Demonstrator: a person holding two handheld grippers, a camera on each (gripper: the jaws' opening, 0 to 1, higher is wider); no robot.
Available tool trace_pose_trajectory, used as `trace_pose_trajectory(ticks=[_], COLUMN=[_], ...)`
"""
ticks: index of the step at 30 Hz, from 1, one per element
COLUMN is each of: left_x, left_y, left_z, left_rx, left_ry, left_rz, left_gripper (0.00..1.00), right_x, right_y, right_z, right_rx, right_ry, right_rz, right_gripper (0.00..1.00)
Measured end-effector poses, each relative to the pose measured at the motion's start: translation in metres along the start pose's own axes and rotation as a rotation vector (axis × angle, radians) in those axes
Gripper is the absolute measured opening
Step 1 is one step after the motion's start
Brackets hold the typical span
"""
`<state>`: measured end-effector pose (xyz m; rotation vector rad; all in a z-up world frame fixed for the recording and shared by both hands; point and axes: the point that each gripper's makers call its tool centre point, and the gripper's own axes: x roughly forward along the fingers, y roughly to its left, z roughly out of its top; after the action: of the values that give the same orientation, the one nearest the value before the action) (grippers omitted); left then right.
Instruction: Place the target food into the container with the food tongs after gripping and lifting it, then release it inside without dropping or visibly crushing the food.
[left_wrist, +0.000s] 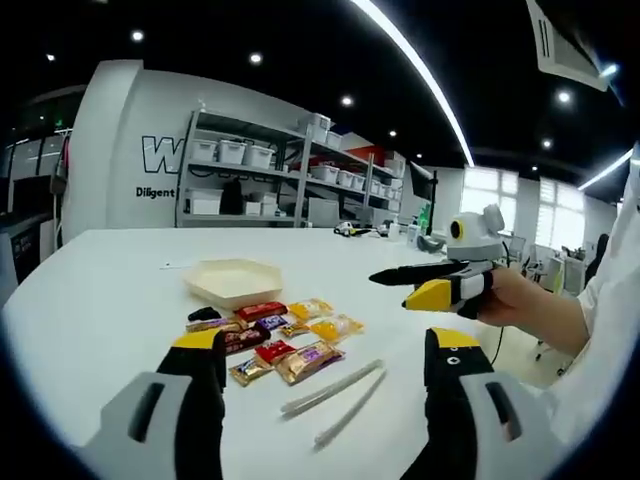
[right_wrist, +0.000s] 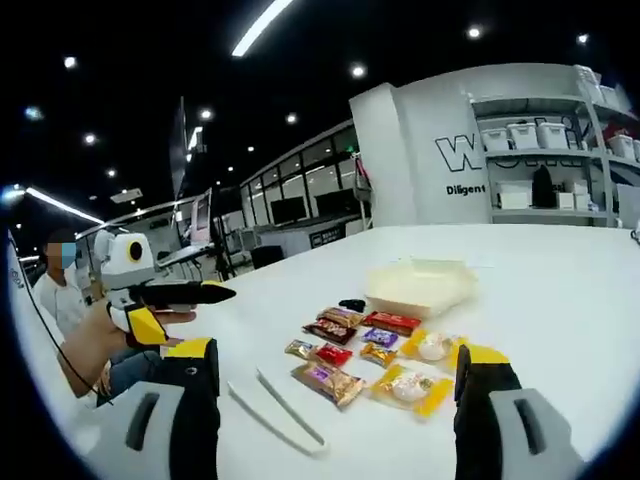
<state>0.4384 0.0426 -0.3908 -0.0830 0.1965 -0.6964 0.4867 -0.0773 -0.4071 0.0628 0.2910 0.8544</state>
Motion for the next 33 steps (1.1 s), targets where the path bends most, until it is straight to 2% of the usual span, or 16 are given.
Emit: trace_pose_trajectory(ticks=[3,8,11,17,33], left_x=[0.001,0.001,0.002,0.002,0.005], left_y=[-0.001,-0.002,-0.002,0.002,0.012], left_z=[-0.002,-0.004,-0.008,-0.008,-0.011], left_rx=[-0.006,-0.017,-0.021,-0.025,-0.026], left_ry=[0.011,0.018,0.035,0.038,0.06], left_rz=[0.0,-0.001,0.003,0.02,0.052], left_gripper=[0.81,0.8,0.8,0.8,0.8], right_x=[0.0,0.003,0.002,0.001,-0.005], right_y=[0.001,0.009,0.008,0.011,0.011], right_z=[-0.006,-0.01,-0.014,-0.019,-0.021], right_rx=[-0.011,0.013,0.018,0.014,0.027], right_ry=[0.033,0.054,0.067,0.088,0.085], right_rz=[-0.03,-0.013,-0.039,-0.036,-0.044], right_gripper=[1.0,1.0,1.0,1.0,1.0])
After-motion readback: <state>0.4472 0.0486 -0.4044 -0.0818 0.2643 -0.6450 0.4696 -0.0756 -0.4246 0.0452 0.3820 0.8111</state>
